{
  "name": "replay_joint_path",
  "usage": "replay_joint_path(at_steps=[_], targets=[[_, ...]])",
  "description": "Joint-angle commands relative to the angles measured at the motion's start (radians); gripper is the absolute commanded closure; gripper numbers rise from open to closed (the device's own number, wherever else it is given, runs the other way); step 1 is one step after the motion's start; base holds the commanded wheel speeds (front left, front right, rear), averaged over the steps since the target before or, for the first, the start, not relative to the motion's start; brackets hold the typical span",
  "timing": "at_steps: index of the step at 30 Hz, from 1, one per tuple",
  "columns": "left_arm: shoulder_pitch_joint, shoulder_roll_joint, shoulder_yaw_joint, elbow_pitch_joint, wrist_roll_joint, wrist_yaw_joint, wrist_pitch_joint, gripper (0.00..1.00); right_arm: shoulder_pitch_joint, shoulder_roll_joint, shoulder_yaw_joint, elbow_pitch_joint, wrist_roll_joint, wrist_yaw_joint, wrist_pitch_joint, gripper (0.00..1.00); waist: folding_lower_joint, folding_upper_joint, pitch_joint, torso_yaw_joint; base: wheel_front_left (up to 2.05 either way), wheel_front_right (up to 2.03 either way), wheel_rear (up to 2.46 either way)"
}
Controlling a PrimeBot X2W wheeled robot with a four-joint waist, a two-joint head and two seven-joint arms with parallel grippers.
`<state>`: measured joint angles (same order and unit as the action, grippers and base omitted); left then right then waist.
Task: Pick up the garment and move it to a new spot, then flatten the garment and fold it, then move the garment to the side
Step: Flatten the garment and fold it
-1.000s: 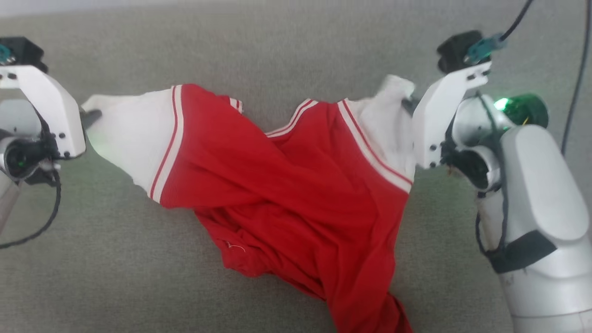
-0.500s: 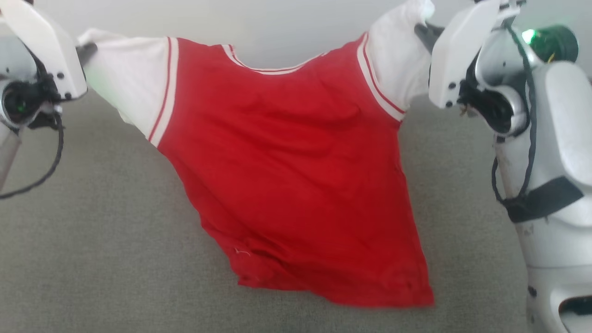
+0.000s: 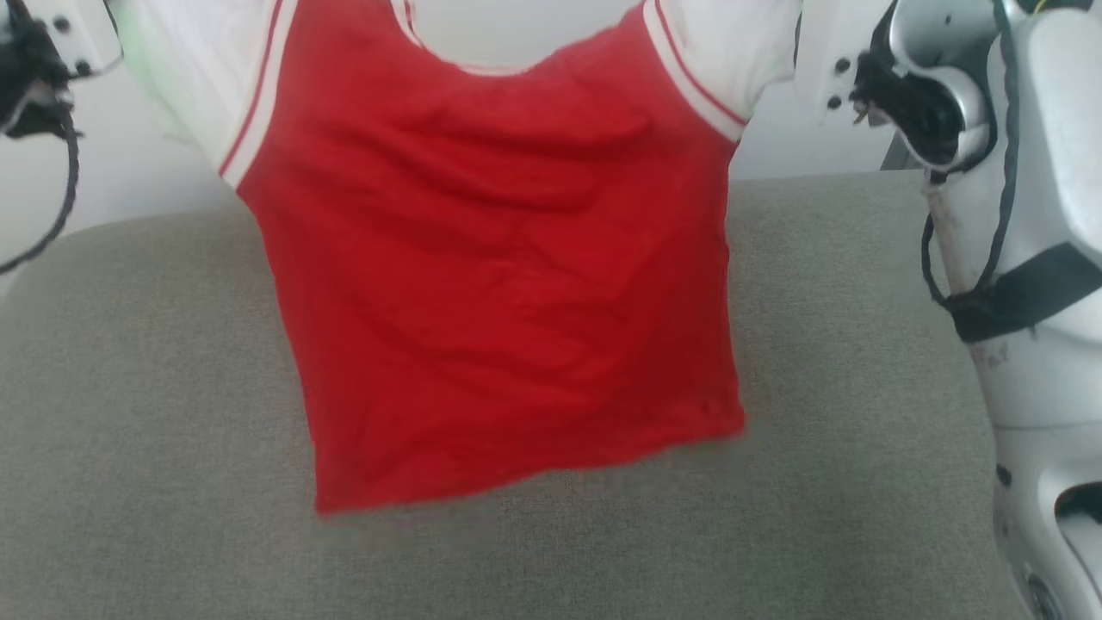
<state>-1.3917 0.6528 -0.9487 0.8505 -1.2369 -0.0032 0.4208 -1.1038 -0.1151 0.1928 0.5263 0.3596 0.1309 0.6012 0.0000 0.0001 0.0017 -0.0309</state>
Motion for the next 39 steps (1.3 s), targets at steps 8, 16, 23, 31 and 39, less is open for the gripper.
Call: replay_joint_path(at_steps=[8,16,23,31,39], targets=[[-0.063,0.009,0.01,-0.02,0.023,-0.001,-0.023,1.0,-0.08,0.007,0.014,0.069,-0.013,-0.001,-0.048,1.0,0.0,-0.0001,0.009,-0.002,0.0,0.0,0.0],[-0.139,0.009,0.04,-0.006,0.049,-0.047,-0.148,1.0,-0.207,0.011,-0.002,0.177,-0.117,-0.001,-0.2,1.0,0.0,-0.0001,0.114,-0.003,0.0,0.0,0.0],[-0.251,-0.008,0.054,0.04,0.104,-0.096,-0.293,1.0,-0.357,0.031,-0.048,0.3,-0.276,-0.001,-0.428,1.0,0.0,-0.0001,0.248,0.001,0.0,0.0,0.0],[-0.391,-0.013,0.063,0.079,0.162,-0.125,-0.49,1.0,-0.503,0.046,-0.173,0.369,-0.55,-0.001,-0.674,1.0,0.0,-0.0001,0.385,0.011,0.0,0.0,0.0],[-0.42,-0.005,0.041,0.048,0.162,-0.128,-0.648,1.0,-0.551,0.062,-0.259,0.386,-0.767,-0.001,-0.771,1.0,0.0,-0.0001,0.477,0.034,0.0,0.0,0.0]])
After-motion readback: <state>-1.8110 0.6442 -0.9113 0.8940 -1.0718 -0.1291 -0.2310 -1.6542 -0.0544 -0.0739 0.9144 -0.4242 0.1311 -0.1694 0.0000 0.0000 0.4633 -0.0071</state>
